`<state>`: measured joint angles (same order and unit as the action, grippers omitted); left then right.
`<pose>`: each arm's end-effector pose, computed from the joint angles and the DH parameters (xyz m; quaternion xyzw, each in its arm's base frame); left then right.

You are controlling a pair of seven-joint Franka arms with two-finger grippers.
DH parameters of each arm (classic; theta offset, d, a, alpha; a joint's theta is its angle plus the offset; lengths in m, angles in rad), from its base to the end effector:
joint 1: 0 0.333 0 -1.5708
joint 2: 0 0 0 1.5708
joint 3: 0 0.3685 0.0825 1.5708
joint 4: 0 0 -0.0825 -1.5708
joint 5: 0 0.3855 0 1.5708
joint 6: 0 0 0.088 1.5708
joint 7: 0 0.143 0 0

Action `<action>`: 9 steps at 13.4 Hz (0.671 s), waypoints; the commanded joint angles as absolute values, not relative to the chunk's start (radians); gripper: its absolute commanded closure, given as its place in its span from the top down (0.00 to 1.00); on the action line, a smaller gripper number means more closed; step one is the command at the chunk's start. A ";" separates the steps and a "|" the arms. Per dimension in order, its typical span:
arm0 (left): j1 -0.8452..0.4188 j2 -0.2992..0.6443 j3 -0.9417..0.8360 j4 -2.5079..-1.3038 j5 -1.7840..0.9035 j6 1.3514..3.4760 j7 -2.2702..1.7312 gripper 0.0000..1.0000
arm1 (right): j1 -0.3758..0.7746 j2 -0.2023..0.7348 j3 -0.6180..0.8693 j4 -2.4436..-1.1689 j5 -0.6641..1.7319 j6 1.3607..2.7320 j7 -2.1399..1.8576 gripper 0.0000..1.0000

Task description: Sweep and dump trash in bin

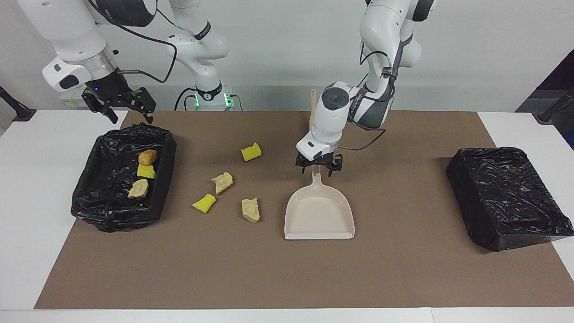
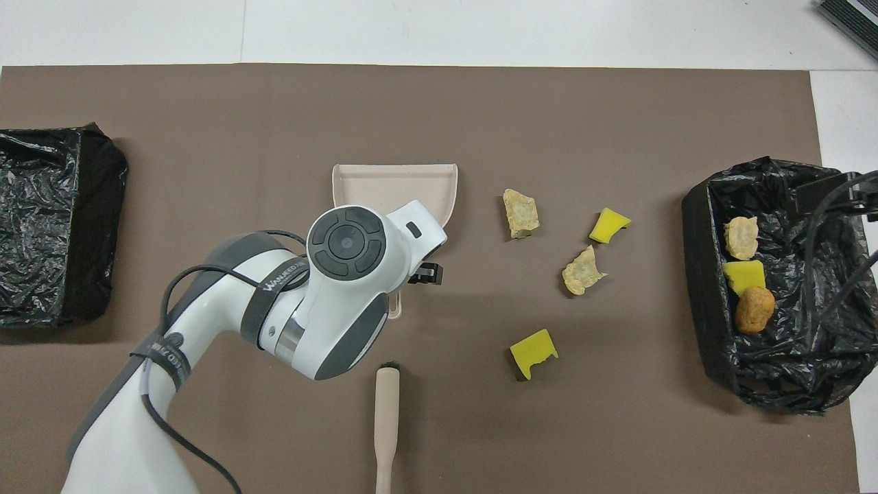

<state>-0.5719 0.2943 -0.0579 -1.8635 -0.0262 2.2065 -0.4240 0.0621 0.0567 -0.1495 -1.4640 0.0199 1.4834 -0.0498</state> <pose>0.5236 -0.3807 0.3787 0.9951 -0.0937 0.0116 0.0288 0.5649 -0.0437 0.6521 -0.9997 0.0181 0.0179 0.0070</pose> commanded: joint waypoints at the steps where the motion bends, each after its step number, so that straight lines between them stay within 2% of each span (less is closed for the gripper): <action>1: -0.583 0.272 -0.051 -1.890 -0.037 2.195 -0.422 0.48 | 0.048 0.034 -0.155 -1.485 0.012 1.462 -0.097 1.00; 2: -0.581 0.272 -0.051 -1.891 -0.035 2.195 -0.416 0.24 | 0.041 0.034 -0.153 -1.485 0.008 1.457 -0.094 1.00; 3: -0.581 0.272 -0.051 -1.891 -0.035 2.194 -0.416 0.11 | 0.041 0.034 -0.153 -1.485 -0.004 1.454 -0.092 1.00; 6: -0.572 0.270 -0.048 -1.882 -0.014 2.161 -0.343 0.00 | 0.022 0.034 -0.144 -1.485 -0.008 1.453 -0.092 1.00; 9: -0.534 0.229 -0.032 -1.878 -0.006 2.093 -0.157 0.00 | 0.020 0.020 -0.143 -1.503 -0.003 1.459 -0.091 1.00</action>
